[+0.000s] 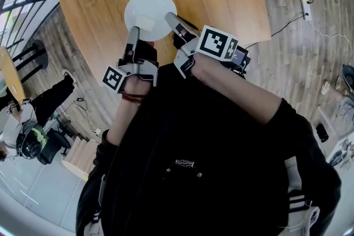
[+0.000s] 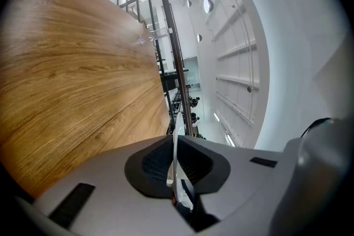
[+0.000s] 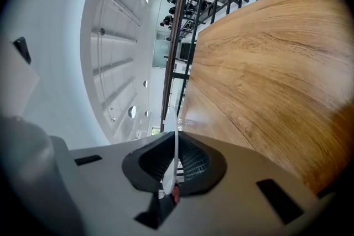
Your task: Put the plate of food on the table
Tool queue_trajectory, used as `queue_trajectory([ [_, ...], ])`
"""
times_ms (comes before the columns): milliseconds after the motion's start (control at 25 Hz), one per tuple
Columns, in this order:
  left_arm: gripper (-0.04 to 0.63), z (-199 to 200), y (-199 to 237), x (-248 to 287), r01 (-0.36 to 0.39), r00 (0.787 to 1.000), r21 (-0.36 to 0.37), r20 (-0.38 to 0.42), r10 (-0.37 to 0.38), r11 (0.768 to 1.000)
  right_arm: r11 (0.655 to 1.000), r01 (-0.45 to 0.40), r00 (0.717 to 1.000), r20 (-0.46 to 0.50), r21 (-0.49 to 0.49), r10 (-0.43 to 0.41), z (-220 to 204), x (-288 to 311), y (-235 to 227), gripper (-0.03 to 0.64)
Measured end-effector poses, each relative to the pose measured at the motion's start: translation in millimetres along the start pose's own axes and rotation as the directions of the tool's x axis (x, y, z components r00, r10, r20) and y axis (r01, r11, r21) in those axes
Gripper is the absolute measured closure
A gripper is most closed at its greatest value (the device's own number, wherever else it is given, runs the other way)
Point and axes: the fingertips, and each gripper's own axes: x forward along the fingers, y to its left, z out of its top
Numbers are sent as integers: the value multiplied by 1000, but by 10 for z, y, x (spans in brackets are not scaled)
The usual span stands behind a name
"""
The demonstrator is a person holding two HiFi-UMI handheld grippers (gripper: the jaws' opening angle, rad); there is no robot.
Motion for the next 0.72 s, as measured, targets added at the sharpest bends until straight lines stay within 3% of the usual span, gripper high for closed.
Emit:
queue_trajectory([
  [720, 577, 218, 533, 49, 6, 1000, -49, 2, -6, 999, 999, 42, 999, 1, -9, -42, -160, 310, -412, 585],
])
